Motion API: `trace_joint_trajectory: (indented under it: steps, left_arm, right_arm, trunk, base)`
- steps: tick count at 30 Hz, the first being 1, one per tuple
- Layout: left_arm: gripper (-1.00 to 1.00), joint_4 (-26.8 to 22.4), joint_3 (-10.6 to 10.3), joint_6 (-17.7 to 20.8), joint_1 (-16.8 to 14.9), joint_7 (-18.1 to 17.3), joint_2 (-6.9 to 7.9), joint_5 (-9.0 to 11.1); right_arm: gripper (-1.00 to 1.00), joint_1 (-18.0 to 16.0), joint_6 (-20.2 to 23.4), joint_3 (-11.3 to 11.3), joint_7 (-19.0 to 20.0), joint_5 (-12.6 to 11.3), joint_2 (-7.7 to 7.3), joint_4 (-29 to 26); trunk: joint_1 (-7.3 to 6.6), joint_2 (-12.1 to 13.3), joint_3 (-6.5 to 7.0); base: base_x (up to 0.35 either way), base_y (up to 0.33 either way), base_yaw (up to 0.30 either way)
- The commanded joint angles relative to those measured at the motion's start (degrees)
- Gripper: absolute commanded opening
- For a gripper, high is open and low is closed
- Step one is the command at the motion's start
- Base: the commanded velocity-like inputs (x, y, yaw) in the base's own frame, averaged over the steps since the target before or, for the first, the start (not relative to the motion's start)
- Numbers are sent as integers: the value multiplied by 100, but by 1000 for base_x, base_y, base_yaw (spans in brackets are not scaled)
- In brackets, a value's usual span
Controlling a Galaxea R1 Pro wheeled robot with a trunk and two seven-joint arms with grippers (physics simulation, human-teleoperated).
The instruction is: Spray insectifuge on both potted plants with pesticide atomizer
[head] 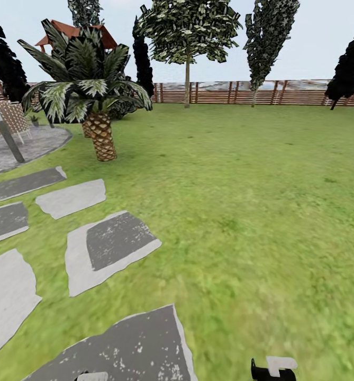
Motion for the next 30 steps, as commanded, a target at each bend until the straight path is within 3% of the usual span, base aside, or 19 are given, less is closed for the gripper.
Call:
trace_joint_trajectory:
  steps: [1, 30]
  left_arm:
    - [-100, 5, 27, -20, -3, 3, -2, -26]
    - [-100, 5, 22, -20, -3, 3, -4, -26]
  right_arm:
    - [100, -3, -16, -46, -18, 61, 1, 6]
    - [100, -3, -16, -46, -13, 61, 1, 6]
  trunk:
    - [2, -2, -5]
    - [2, -2, -5]
  base:
    - [340, 0, 0]
    - [340, 0, 0]
